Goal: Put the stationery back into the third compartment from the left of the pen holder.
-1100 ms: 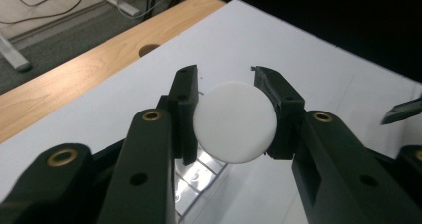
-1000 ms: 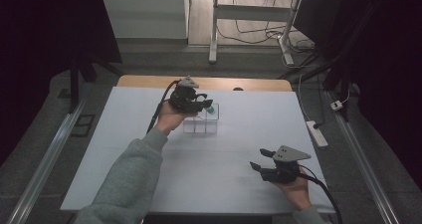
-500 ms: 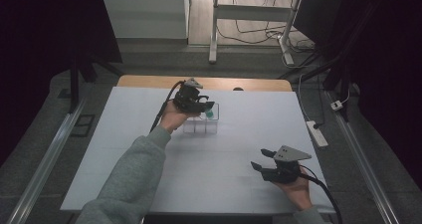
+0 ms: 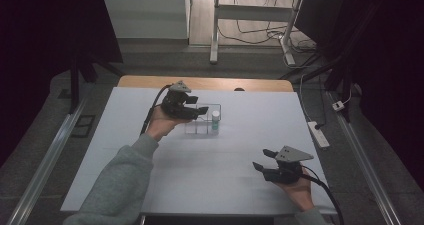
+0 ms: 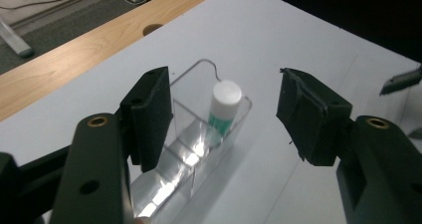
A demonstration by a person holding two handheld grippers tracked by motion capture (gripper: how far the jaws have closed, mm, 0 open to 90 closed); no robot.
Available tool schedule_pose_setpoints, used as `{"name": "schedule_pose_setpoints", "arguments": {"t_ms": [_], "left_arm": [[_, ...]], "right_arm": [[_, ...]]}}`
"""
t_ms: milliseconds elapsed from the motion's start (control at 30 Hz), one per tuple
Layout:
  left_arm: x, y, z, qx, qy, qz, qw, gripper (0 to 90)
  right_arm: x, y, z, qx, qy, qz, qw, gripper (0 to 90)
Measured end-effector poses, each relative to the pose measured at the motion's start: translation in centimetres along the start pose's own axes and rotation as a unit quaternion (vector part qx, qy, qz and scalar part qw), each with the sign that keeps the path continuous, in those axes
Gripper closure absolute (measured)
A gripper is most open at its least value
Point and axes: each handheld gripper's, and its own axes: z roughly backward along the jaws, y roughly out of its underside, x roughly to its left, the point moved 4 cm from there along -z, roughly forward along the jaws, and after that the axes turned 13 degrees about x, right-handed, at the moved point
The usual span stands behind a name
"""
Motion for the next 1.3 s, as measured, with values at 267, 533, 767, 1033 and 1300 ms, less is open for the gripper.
{"name": "schedule_pose_setpoints", "arguments": {"t_ms": [267,533,767,1033,1300], "left_arm": [[-0.1,3.9,1.8,0.001,-0.014,0.004,0.9999,39.6],[-0.6,7.0,2.8,-0.004,-0.021,0.002,0.9998,40.6],[-1.3,10.3,3.1,-0.009,-0.02,0.013,0.9997,41.1],[-2.3,14.4,3.2,0.001,-0.018,0.019,0.9997,40.3],[-2.6,18.2,4.4,0.002,-0.03,0.031,0.9991,40.5]], "right_arm": [[-0.2,0.1,0.2,0.004,0.003,-0.004,1.0,37.4],[-0.6,0.3,0.4,0.007,0.011,-0.001,0.9999,36.9],[-1.4,0.8,0.9,0.003,0.013,-0.01,0.9999,36.8],[-2.2,1.5,1.3,0.003,0.016,-0.015,0.9997,36.7],[-2.7,1.9,1.4,0.007,0.022,-0.021,0.9995,36.8]]}}
